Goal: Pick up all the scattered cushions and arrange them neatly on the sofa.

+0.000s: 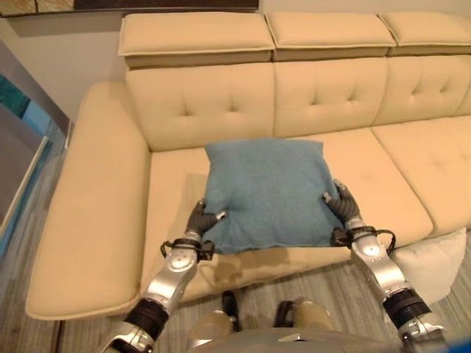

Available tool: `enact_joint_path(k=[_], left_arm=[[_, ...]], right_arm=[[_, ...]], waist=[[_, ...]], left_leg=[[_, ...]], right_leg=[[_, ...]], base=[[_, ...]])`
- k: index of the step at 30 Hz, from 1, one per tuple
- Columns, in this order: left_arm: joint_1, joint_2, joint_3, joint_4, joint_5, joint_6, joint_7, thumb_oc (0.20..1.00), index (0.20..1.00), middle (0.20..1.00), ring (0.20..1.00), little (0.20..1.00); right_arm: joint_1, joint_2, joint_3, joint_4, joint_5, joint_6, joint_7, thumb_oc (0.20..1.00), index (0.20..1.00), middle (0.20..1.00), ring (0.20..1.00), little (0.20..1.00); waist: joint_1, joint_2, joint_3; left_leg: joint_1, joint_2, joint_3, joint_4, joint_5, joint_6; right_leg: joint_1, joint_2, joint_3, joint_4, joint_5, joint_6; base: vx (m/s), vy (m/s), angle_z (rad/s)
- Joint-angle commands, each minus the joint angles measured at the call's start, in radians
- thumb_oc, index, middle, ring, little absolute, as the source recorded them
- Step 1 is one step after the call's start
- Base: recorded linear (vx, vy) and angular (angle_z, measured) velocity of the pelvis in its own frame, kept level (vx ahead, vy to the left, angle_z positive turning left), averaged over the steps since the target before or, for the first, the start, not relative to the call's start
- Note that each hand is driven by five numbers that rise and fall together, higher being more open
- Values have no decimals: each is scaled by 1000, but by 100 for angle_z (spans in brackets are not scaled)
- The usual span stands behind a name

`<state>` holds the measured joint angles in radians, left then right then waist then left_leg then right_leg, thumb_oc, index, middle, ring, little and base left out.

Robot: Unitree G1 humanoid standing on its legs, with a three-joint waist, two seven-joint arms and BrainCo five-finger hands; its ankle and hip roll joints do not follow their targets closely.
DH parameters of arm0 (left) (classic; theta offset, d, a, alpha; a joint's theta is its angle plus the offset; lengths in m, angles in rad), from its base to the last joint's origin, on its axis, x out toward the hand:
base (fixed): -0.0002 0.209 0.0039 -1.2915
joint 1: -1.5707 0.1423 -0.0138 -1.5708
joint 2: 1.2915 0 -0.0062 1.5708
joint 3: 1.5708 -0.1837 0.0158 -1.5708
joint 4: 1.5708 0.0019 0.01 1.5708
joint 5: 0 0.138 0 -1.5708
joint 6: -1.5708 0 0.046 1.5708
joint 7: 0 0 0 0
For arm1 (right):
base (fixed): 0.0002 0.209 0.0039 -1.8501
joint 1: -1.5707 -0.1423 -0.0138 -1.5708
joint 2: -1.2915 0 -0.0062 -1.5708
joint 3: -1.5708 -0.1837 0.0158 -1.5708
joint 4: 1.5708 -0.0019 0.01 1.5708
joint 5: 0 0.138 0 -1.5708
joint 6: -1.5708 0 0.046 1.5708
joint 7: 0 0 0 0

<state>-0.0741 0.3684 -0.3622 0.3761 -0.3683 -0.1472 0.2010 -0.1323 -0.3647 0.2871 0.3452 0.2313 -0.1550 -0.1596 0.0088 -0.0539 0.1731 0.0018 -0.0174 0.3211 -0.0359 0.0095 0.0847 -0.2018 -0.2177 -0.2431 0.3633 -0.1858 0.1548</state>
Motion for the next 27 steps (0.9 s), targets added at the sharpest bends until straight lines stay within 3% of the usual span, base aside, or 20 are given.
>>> enact_joint_path(k=[1,5,7,9,10,12,14,15,21,27], left_arm=[[-66,-52,-23,-129,42,-99,-36,200,200,200,200,200],[-60,-66,-22,-115,52,-101,-40,200,200,200,200,200],[-58,-72,-30,-112,43,-104,-51,200,200,200,200,200],[-61,-75,-40,-111,32,-102,-60,200,200,200,200,200],[-76,-74,-44,-114,23,-104,-67,200,200,200,200,200],[-81,-75,-43,-121,19,-107,-63,200,200,200,200,200],[-89,-74,-38,-131,11,-106,-51,200,200,200,200,200],[-106,-74,-35,-142,18,-106,-41,200,200,200,200,200],[-145,-66,-25,-163,32,-118,-10,200,200,200,200,200],[-249,-29,-22,-162,91,-134,35,200,200,200,200,200]], right_arm=[[-116,67,45,-102,-24,-102,36,200,200,200,200,200],[-105,57,45,-115,-42,-98,40,200,200,200,200,200],[-86,42,32,-119,-35,-101,46,200,200,200,200,200],[-65,32,21,-133,-26,-104,42,200,200,200,200,200],[-59,20,11,-145,-11,-112,39,200,200,200,200,200],[-62,13,12,-149,-12,-112,35,200,200,200,200,200],[-63,14,14,-155,-13,-111,29,200,200,200,200,200],[-71,12,11,-152,-19,-108,22,200,200,200,200,200],[-86,18,1,-162,-34,-110,10,200,200,200,200,200],[-191,44,21,-133,-59,-113,-15,200,200,200,200,200]], waist=[[-3,-45,-53],[-16,-53,-54],[-25,-57,-65],[-37,-64,-69],[-42,-74,-58],[-40,-75,-50],[-41,-72,-47],[-42,-65,-53],[-44,-59,-51],[-29,-64,-17]], left_leg=[[33,38,-42,37,-34,-106],[64,31,-57,53,-62,-110],[58,46,-83,86,-69,-139],[29,79,-78,126,-42,-168],[-35,124,-85,251,1,-199],[-57,131,-99,283,2,-203],[-65,147,-104,235,-6,-200],[-80,177,-95,115,39,-201],[-70,135,-111,75,24,-180],[-100,98,-59,93,-10,-149]], right_leg=[[68,3,0,-296,300,39],[79,-2,23,-297,322,49],[114,27,22,-315,298,33],[144,46,1,-339,279,16],[173,55,-39,-364,273,-7],[184,61,-48,-372,267,-14],[188,68,-60,-375,252,-12],[188,69,-60,-377,247,0],[163,48,-26,-343,248,14],[95,3,19,-302,269,31]], base=[[211,-57,24],[170,-95,27],[198,-223,25],[86,-285,40],[40,-273,91],[8,-156,98],[30,-36,29],[57,48,14],[94,107,3],[-1,143,-36]])
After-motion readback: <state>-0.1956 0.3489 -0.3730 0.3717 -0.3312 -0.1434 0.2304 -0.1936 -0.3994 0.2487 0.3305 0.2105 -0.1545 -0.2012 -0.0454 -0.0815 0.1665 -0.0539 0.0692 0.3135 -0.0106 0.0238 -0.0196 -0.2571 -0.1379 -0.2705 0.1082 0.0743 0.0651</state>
